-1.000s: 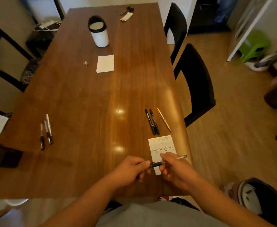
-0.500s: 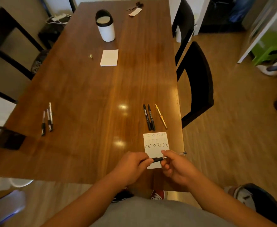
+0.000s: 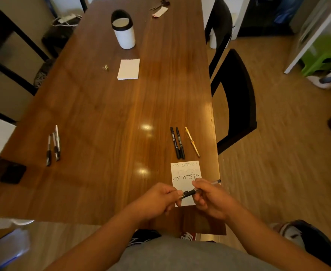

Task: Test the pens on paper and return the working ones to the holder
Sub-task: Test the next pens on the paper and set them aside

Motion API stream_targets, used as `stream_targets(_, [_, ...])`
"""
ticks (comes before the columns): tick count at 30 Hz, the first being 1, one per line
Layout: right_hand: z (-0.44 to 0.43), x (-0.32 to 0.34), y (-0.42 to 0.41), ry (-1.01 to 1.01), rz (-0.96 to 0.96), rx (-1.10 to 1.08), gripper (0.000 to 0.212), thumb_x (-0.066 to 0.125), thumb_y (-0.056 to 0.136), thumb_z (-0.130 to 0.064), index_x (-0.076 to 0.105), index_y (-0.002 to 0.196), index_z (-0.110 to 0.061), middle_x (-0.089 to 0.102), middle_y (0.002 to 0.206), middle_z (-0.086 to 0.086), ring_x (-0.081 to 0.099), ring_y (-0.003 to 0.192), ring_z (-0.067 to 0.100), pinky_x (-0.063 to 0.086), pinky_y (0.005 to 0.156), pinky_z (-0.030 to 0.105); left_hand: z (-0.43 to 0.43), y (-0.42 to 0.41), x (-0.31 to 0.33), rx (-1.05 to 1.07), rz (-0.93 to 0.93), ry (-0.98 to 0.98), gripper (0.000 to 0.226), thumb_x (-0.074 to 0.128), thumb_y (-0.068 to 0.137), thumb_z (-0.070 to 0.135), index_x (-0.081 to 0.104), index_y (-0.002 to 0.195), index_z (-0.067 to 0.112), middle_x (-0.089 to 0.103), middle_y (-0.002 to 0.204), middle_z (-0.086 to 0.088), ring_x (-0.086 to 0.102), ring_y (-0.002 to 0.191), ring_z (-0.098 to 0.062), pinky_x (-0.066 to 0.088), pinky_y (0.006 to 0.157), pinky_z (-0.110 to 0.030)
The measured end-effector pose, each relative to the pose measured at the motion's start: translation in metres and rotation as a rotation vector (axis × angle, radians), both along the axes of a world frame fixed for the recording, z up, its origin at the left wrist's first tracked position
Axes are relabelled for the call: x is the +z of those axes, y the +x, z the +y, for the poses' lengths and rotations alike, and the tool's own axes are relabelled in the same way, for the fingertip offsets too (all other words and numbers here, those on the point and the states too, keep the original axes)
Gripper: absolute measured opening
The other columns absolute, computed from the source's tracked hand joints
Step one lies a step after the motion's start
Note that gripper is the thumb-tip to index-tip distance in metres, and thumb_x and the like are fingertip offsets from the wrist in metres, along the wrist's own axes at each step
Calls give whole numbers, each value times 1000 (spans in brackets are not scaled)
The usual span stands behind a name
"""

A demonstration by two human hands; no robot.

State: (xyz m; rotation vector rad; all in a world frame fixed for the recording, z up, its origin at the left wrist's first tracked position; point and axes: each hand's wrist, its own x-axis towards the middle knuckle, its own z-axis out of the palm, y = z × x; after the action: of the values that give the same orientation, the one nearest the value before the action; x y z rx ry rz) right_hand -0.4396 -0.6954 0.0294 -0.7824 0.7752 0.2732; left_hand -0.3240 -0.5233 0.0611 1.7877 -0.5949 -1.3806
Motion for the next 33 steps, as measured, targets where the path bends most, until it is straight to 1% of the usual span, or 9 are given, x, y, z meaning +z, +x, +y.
stream_targets(6, [-7, -3, 6, 12, -37, 30, 15, 56, 97, -18, 65, 89, -9, 55, 57, 9, 48, 41, 12, 37, 37, 18, 0, 0, -6, 93, 203, -48, 36, 49, 98, 41, 68, 72, 24, 50, 53, 5, 45, 49, -9, 43, 54, -18])
stream_targets(10, [-47, -7, -5, 24, 15, -222, 20, 52, 95, -20, 56, 79, -9, 51, 53, 2, 44, 40, 7, 35, 35, 17, 18, 19, -17, 310, 440, -82, 33, 52, 97, 35, 63, 74, 14, 41, 48, 6, 37, 43, -10, 36, 47, -22])
stream_targets(13, [-80, -11, -22, -139, 87, -301, 22, 48, 99, -24, 53, 81, -12, 54, 55, 2, 48, 45, 9, 41, 41, 21, 45, 40, -26, 305, 158, 90, 35, 50, 98, 37, 64, 80, 11, 50, 55, 2, 46, 51, -13, 43, 53, -25])
stream_targets(18, [-61, -20, -13, -467, 148, -116, 26, 52, 99, -33, 66, 96, -12, 73, 76, 11, 68, 61, 19, 55, 55, 29, 42, 29, -41, 120, -194, 222, 23, 48, 99, 36, 63, 93, 19, 70, 82, -1, 67, 75, -14, 56, 76, -34])
stream_targets(20, [-45, -23, -7, -600, 163, -35, 19, 56, 97, -30, 68, 96, -16, 75, 81, 8, 72, 68, 19, 57, 57, 26, 31, 15, -47, 11, -364, 238, 19, 48, 99, 40, 61, 96, 26, 68, 86, 2, 65, 78, -14, 54, 70, -32])
stream_targets(22, [-30, -26, -3, -691, 138, 24, 12, 59, 96, -24, 69, 93, -19, 74, 82, 6, 72, 74, 20, 57, 58, 24, 19, 2, -53, -131, -570, 223, 17, 48, 98, 41, 58, 99, 27, 64, 87, 6, 60, 75, -11, 48, 62, -26])
stream_targets(26, [-6, -25, 4, -820, 81, 85, 7, 62, 94, -20, 65, 89, -24, 71, 83, -1, 70, 73, 15, 53, 57, 19, 1, -20, -63, -385, -864, 60, 20, 49, 97, 42, 57, 102, 24, 59, 101, 4, 50, 89, -9, 45, 74, -26])
stream_targets(30, [6, -24, 12, -951, -17, 174, 8, 67, 90, -19, 64, 87, -26, 67, 84, -8, 65, 77, 10, 51, 62, 17, -6, -31, -79, -572, -1005, -74, 36, 46, 98, 39, 57, 124, 16, 51, 138, -3, 44, 125, -19, 42, 100, -36])
stream_targets(33, [10, -26, 18, -1009, -59, 251, 15, 64, 91, -17, 66, 84, -30, 67, 82, -14, 64, 81, 3, 48, 66, 12, -7, -33, -87, -588, -1039, -83, 39, 45, 99, 40, 58, 125, 15, 46, 144, -5, 38, 131, -20, 37, 104, -37])
